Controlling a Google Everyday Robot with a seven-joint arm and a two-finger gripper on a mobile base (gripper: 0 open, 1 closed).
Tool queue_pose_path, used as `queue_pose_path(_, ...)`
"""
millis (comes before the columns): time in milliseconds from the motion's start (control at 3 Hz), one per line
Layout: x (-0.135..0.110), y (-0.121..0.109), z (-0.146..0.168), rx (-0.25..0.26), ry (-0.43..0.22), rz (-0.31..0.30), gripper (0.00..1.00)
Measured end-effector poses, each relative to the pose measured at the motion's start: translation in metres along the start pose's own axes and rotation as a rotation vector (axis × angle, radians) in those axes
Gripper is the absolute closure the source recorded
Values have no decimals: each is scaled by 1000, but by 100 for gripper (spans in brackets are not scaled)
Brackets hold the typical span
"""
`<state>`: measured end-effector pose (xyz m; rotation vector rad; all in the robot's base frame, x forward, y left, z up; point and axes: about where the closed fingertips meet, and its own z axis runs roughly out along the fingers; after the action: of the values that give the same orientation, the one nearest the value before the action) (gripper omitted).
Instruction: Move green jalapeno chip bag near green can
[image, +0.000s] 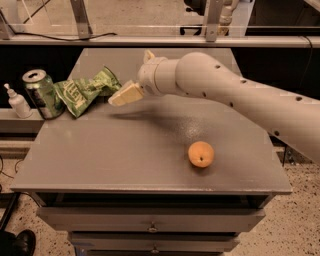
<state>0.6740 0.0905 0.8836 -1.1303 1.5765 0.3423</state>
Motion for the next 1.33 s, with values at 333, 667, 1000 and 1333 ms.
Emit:
queue_pose_path(333, 9, -15, -32, -11, 12, -19, 0)
queue_pose_path(667, 19, -41, -81, -24, 16, -43, 0)
queue_pose_path(1000, 27, -78, -137, 2, 41, -87, 0)
queue_pose_path(1333, 33, -121, -191, 68, 86, -130, 0)
